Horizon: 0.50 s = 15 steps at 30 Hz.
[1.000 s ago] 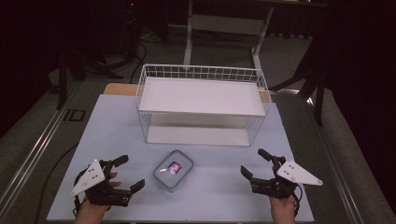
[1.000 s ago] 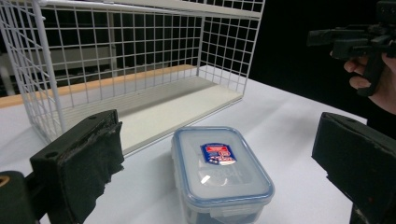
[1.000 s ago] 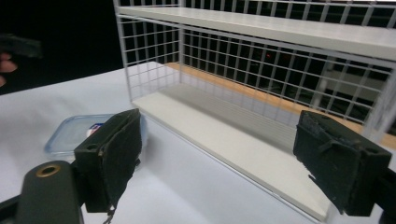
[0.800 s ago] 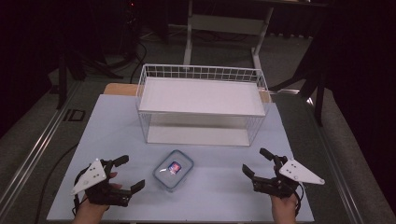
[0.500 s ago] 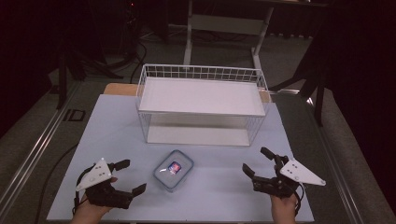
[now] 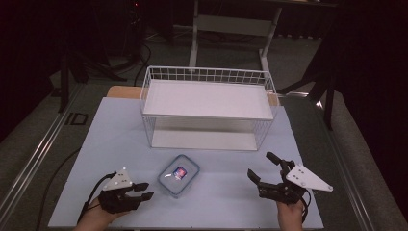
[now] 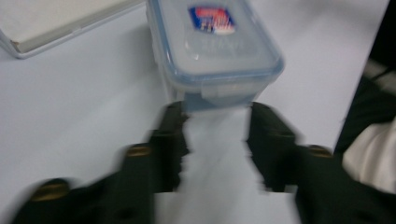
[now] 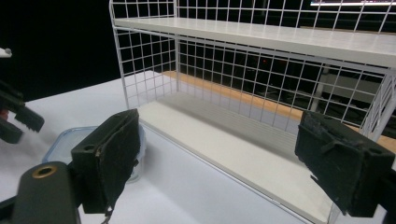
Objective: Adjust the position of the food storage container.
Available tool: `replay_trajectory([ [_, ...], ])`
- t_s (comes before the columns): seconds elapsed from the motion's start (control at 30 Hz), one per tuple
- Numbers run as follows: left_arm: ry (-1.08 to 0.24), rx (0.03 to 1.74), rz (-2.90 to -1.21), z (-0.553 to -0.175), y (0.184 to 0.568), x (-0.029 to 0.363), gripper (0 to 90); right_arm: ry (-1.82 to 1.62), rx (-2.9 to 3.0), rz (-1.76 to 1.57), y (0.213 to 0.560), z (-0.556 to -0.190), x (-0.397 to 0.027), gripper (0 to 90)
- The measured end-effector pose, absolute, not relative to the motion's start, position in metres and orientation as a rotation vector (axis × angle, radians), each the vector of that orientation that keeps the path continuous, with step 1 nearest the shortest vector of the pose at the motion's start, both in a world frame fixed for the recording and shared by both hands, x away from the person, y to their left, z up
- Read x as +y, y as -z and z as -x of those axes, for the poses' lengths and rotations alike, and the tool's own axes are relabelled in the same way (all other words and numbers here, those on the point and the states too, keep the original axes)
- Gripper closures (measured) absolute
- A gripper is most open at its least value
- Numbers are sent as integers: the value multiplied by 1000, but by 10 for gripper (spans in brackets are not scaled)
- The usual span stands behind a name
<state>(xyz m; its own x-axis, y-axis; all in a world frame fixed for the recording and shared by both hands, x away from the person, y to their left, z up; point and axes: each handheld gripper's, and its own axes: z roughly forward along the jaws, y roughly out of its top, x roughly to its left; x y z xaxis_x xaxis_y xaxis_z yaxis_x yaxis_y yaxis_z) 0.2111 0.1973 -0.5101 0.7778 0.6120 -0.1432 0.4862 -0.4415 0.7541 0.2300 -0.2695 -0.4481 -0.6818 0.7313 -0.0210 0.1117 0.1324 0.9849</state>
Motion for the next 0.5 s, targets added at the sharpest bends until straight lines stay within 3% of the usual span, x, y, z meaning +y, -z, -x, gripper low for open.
replay_trajectory([
  [0.03, -186, 790, -2200, -213, 514, 191, 758, -1586, 1908, -805, 448, -230, -269, 141],
  [0.17, -130, 770, -2236, -218, 521, 181, 899, -1585, 1920, -798, 449, -231, -268, 141],
  [0.5, -136, 746, -2284, -236, 525, 159, 900, -1587, 1915, -792, 449, -231, -269, 141],
])
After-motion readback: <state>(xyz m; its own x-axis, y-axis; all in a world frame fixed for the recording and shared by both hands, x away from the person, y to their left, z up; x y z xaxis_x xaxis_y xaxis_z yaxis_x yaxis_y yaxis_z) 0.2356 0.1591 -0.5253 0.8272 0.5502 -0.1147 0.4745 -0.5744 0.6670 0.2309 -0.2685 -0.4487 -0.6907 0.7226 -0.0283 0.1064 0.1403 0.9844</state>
